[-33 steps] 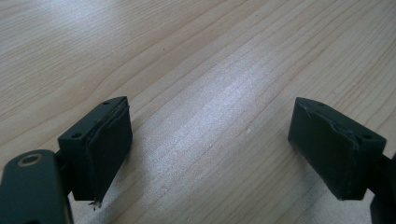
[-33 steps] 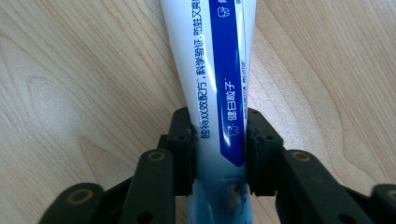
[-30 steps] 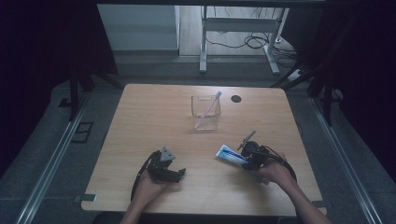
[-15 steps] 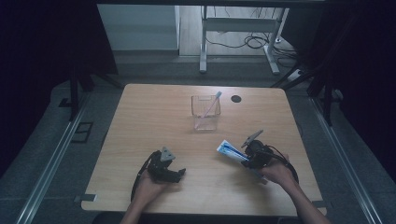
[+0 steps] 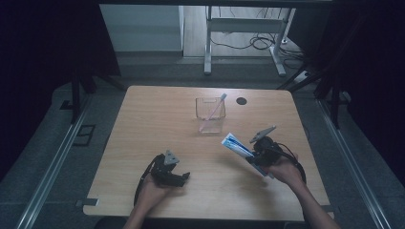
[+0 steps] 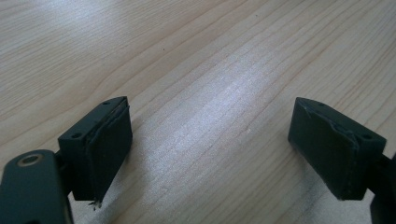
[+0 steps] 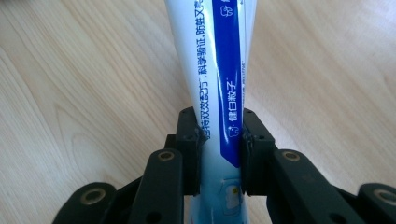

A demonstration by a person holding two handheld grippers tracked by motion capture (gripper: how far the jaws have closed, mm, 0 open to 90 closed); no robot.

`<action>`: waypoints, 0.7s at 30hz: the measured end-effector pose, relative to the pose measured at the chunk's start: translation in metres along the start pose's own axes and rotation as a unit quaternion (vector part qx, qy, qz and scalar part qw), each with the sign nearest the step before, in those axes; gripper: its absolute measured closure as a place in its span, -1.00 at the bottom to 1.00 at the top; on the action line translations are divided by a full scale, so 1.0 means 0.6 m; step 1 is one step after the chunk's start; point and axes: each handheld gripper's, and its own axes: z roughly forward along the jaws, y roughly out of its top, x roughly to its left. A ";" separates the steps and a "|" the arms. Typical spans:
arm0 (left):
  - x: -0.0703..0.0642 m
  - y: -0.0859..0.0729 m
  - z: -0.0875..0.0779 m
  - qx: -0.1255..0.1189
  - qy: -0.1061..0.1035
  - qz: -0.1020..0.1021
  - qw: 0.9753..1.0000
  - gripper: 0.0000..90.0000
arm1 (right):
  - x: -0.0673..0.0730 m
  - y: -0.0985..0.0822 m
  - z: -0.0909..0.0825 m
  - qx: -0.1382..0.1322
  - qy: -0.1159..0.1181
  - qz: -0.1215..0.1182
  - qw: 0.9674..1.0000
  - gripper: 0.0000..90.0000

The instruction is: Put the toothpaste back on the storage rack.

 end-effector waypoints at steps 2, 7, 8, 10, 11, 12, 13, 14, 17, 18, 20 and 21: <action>0.000 0.000 0.000 0.000 0.000 0.000 1.000 -0.70 | -0.001 0.005 -0.004 -0.010 0.002 0.003 1.000 0.61; -0.001 0.000 0.000 -0.002 0.000 -0.003 1.000 -0.70 | -0.004 0.015 -0.015 -0.036 0.019 0.019 0.999 0.61; -0.001 0.000 0.000 -0.002 0.000 -0.003 1.000 -0.70 | -0.005 0.017 -0.016 -0.042 0.020 0.019 0.999 0.61; -0.001 0.000 0.000 -0.002 0.000 -0.003 1.000 -0.70 | -0.006 0.022 -0.019 -0.049 0.022 0.022 0.998 0.61; 0.000 0.000 0.000 -0.002 0.000 -0.002 1.000 -0.70 | -0.007 0.024 -0.021 -0.053 0.022 0.022 0.998 0.61; 0.000 0.000 0.000 -0.002 0.000 -0.002 1.000 -0.70 | -0.007 0.027 -0.022 -0.057 0.021 0.023 0.998 0.61; 0.000 0.000 0.000 -0.002 0.000 -0.002 1.000 -0.70 | -0.008 0.029 -0.024 -0.060 0.022 0.025 0.998 0.61; 0.000 0.000 0.000 -0.002 0.000 -0.002 1.000 -0.70 | -0.009 0.032 -0.025 -0.064 0.022 0.026 0.997 0.61; -0.001 0.000 0.001 -0.002 0.000 -0.003 1.000 -0.70 | -0.012 0.040 -0.029 -0.074 0.023 0.031 0.996 0.61; -0.001 0.000 0.001 -0.002 0.000 -0.003 1.000 -0.70 | -0.013 0.043 -0.031 -0.077 0.023 0.033 0.996 0.61; 0.000 0.000 0.000 -0.002 0.000 -0.002 1.000 -0.70 | -0.014 0.048 -0.033 -0.083 0.022 0.035 0.996 0.61; 0.000 0.000 0.000 -0.002 0.000 -0.002 1.000 -0.70 | -0.016 0.051 -0.035 -0.086 0.022 0.036 0.995 0.61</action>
